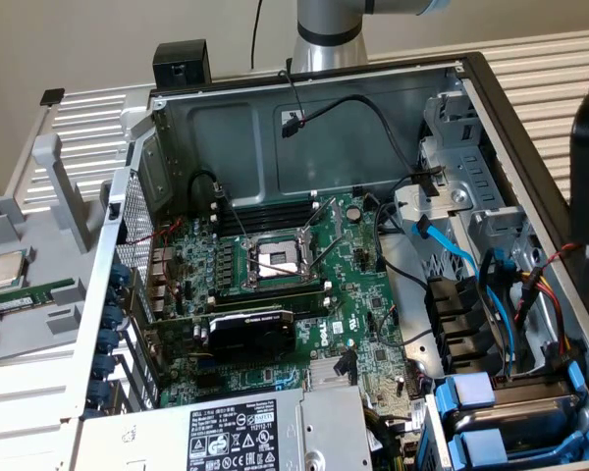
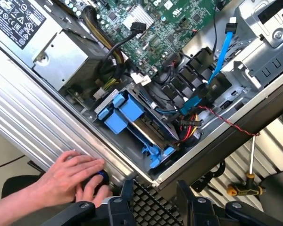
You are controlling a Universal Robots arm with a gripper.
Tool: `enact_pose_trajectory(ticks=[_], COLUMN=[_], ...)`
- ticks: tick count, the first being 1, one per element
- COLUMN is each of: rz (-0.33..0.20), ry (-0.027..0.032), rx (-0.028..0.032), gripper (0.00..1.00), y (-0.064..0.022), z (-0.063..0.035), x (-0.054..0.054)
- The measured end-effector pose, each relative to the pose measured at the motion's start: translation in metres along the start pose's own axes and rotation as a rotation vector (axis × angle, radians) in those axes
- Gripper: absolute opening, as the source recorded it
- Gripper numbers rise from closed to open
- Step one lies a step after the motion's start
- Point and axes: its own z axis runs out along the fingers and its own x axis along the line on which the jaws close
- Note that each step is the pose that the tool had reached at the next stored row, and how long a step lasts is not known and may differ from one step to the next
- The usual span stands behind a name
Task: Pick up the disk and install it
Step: 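Insert the first disk wire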
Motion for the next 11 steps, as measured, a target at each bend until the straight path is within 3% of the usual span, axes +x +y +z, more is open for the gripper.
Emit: enact_pose_trajectory(ticks=[6, 8, 11], rz=[-0.107, -0.137, -0.178], ry=[-0.025, -0.0277, -0.0252], rx=[-0.0013, -0.0066, -0.0205], gripper=[0.49, 0.49, 0.49], y=[0.0, 0.0002, 0.0003], z=[0.0002, 0.0005, 0.001], x=[0.0, 0.0, 0.0])
